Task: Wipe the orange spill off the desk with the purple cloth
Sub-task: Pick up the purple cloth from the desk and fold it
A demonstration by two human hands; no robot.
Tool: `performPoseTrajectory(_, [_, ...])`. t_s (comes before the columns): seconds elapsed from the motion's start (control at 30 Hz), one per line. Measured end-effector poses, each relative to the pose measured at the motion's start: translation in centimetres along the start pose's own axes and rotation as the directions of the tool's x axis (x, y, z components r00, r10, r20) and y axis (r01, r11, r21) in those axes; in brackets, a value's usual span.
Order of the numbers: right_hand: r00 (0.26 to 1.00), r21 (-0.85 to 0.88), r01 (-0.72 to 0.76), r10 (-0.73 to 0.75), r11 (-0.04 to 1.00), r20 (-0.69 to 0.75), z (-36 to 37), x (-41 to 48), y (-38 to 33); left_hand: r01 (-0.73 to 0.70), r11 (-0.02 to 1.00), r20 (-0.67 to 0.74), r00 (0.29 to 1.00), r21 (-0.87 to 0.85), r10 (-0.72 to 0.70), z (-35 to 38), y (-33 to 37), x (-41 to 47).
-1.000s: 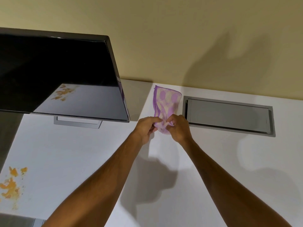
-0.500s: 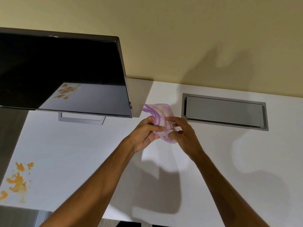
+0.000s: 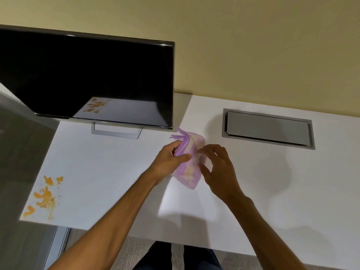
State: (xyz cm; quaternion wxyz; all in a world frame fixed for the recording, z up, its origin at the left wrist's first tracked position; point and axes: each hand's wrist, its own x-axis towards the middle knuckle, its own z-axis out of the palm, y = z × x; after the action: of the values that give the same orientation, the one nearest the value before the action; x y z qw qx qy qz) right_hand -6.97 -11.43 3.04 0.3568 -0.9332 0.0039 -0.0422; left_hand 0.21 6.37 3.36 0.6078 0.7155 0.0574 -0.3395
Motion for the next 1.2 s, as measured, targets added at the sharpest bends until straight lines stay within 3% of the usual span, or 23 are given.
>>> performPoseTrajectory(0.1, [0.99, -0.083, 0.131, -0.127, 0.988, 0.054, 0.1, -0.2, -1.5, -0.211, 0.867, 0.074, 0.977, 0.452, 0.2, -1.6, 0.0, -2.6])
performPoseTrajectory(0.2, [0.934, -0.147, 0.336, -0.309, 0.93, 0.179, 0.5, 0.3, -2.8, -0.328, 0.667, 0.157, 0.939, 0.669, 0.305, -3.0, 0.2, -5.6])
performPoseTrajectory(0.3, [0.874, -0.202, 0.463, -0.406, 0.863, 0.267, 1.2, 0.6, -4.5, -0.355, 0.572, 0.173, 0.921, 0.739, 0.349, -4.5, 0.5, -8.0])
performPoseTrajectory(0.47, [0.906, -0.227, 0.315, -0.22, 0.922, 0.362, 1.1, -1.2, -8.9, -0.303, 0.516, 0.044, 0.89, 0.802, 0.455, -7.1, 0.5, -11.9])
performPoseTrajectory(0.63, [0.928, -0.267, 0.298, -0.213, 0.916, 0.305, 2.0, -3.5, -10.6, -0.26, 0.557, -0.161, 0.787, 0.789, 0.596, -8.9, -1.2, -15.3])
performPoseTrajectory(0.73, [0.933, -0.341, 0.359, -0.32, 0.869, 0.166, 3.4, -5.1, -11.6, -0.199, 0.747, -0.432, 0.71, 0.635, 0.557, -8.7, -2.2, -17.5])
performPoseTrajectory(0.8, [0.932, -0.34, 0.361, -0.348, 0.868, 0.101, 3.9, -5.8, -12.6, -0.157, 0.916, -0.611, 0.702, 0.369, 0.366, -8.1, -2.6, -19.1])
performPoseTrajectory(0.87, [0.923, -0.359, 0.376, -0.38, 0.854, 0.064, 4.2, -6.2, -13.8, -0.088, 0.996, -0.626, 0.776, 0.012, 0.076, -7.7, -3.2, -20.3])
performPoseTrajectory(0.93, [0.904, -0.387, 0.416, -0.422, 0.823, 0.073, 4.6, -6.6, -14.6, -0.025, 0.942, -0.482, 0.863, -0.336, -0.149, -7.2, -3.7, -21.2])
performPoseTrajectory(1.0, [0.879, -0.393, 0.471, -0.46, 0.79, 0.129, 5.0, -7.1, -15.5, 0.015, 0.848, -0.366, 0.898, -0.529, -0.245, -6.6, -4.3, -21.9])
performPoseTrajectory(1.2, [0.754, -0.292, 0.656, -0.621, 0.696, 0.215, 6.4, -9.3, -16.3, -0.106, 0.691, -0.399, 0.874, -0.715, -0.278, -5.0, -5.9, -23.5])
